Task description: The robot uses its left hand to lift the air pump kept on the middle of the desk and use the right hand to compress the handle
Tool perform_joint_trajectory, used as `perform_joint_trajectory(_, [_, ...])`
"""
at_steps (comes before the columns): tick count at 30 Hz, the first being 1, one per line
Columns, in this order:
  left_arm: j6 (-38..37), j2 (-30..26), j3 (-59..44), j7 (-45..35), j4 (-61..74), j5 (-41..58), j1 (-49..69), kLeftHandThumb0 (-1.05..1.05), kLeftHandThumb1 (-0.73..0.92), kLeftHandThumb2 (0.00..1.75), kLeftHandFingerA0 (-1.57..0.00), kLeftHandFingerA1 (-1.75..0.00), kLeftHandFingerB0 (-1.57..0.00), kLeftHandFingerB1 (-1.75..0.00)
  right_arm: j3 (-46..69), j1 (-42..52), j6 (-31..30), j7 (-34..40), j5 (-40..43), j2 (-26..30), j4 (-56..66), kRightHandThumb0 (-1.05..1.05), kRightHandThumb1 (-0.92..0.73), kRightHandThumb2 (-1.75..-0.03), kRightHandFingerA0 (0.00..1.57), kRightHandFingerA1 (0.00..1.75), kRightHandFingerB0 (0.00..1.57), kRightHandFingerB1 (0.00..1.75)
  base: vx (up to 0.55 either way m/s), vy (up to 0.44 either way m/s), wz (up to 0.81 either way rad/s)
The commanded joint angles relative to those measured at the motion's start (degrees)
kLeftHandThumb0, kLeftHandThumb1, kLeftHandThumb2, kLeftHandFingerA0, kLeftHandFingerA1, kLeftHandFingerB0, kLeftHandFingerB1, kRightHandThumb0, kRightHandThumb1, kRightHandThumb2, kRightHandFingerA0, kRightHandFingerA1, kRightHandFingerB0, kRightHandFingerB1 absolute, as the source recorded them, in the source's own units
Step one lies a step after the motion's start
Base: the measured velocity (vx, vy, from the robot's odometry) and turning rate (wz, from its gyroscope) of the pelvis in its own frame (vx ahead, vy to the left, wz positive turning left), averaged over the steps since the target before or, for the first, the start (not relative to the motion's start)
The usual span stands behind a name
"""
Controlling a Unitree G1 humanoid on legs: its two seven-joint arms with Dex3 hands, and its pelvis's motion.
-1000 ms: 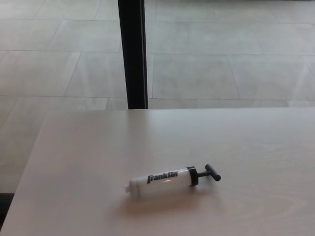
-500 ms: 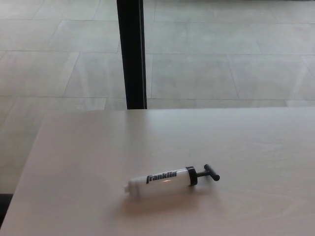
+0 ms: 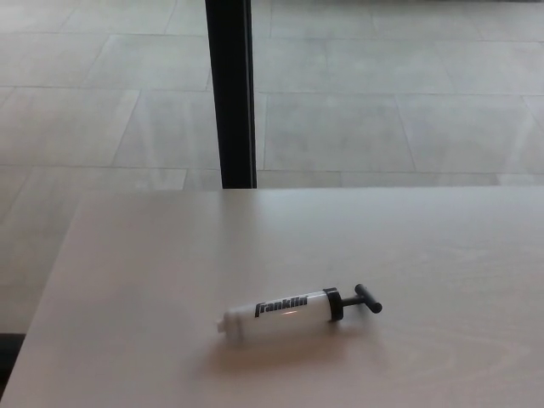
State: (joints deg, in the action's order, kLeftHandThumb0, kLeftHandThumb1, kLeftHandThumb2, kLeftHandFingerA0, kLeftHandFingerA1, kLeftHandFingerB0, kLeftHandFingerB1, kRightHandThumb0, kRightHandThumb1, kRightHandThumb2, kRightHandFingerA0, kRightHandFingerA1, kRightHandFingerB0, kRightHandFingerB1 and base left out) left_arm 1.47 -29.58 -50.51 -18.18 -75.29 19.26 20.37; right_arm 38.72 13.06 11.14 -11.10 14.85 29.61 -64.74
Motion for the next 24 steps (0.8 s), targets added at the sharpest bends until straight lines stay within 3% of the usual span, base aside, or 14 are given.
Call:
perform_joint_trajectory(1, [-0.2,-2.1,2.3,0.4,-0.3,0.2,0.3,-0.44,0.68,0.60,-0.50,-0.50,-0.38,-0.39,-0.2,0.3,1.4,-1.3,1.6,0.4,0.0,-0.80,-0.88,-0.67,0.27,0.48,0.17,0.32,0.00,0.000,0.00])
perform_joint_trajectory(8, [0.6,-2.5,2.9,1.6,-0.7,1.8,-0.7,-0.45,0.64,0.58,-0.58,-0.54,-0.42,-0.41,-1.8,0.0,2.8,-0.1,0.9,0.5,-0.1,-0.82,-0.89,-0.67,0.28,0.50,0.20,0.33,0.00,0.000,0.00])
perform_joint_trajectory(14, [0.6,-2.4,3.1,1.5,-0.7,2.1,-1.2,-0.42,0.66,0.59,-0.54,-0.50,-0.42,-0.41,-1.8,-0.4,1.3,0.1,2.0,0.3,1.4,-0.82,-0.88,-0.66,0.27,0.50,0.15,0.34,0.00,0.000,0.00])
perform_joint_trajectory(15, [0.6,-2.5,3.7,1.9,-0.7,1.6,-1.6,-0.44,0.66,0.59,-0.56,-0.49,-0.44,-0.40,-2.0,-0.7,1.4,0.0,1.9,0.3,1.3,-0.83,-0.70,-1.07,0.21,0.57,0.04,0.43,0.00,0.000,0.00])
perform_joint_trajectory(16, [0.7,-2.5,3.9,2.1,-0.7,1.7,-1.8,-0.47,0.56,0.83,-0.53,-0.61,-0.39,-0.52,-2.0,-1.0,1.3,0.2,2.1,0.1,1.3,-0.80,-0.87,-0.66,0.27,0.50,0.16,0.33,0.00,0.000,0.00])
perform_joint_trajectory(17, [0.7,-2.5,3.9,2.0,-0.6,1.8,-1.8,-0.47,0.56,0.83,-0.53,-0.61,-0.39,-0.52,-1.9,-1.0,1.3,0.2,2.2,0.1,1.4,-0.80,-0.87,-0.66,0.27,0.50,0.16,0.33,0.00,0.000,0.00])
perform_joint_trajectory(18, [0.4,-2.4,3.9,2.5,-0.7,2.0,-1.9,-0.41,0.66,0.59,-0.58,-0.53,-0.46,-0.43,-2.2,-0.9,1.6,0.0,2.0,0.1,1.6,-0.79,-0.88,-0.67,0.27,0.50,0.16,0.33,0.00,0.000,0.00])
perform_joint_trajectory(19, [1.6,-2.9,3.5,0.7,-0.5,2.8,-1.9,-0.40,0.68,0.59,-0.51,-0.53,-0.43,-0.45,-2.4,-1.6,1.2,0.8,1.8,0.2,0.8,-0.80,-0.88,-0.66,0.30,0.49,0.19,0.33,0.00,0.000,0.00])
perform_joint_trajectory(20, [1.1,-2.7,3.8,1.9,-0.3,2.6,-1.9,-0.41,0.66,0.59,-0.56,-0.55,-0.49,-0.46,-2.6,-1.6,1.5,0.9,1.7,0.1,0.9,-0.79,-0.88,-0.66,0.30,0.49,0.19,0.33,0.00,0.000,0.00])
perform_joint_trajectory(24, [0.0,-2.7,4.8,1.1,0.1,2.2,-1.2,-0.41,0.66,0.59,-0.56,-0.57,-0.48,-0.46,-2.4,-1.6,1.0,1.3,2.1,0.0,0.6,-0.80,-0.86,-0.66,0.33,0.48,0.20,0.34,0.00,0.000,0.00])
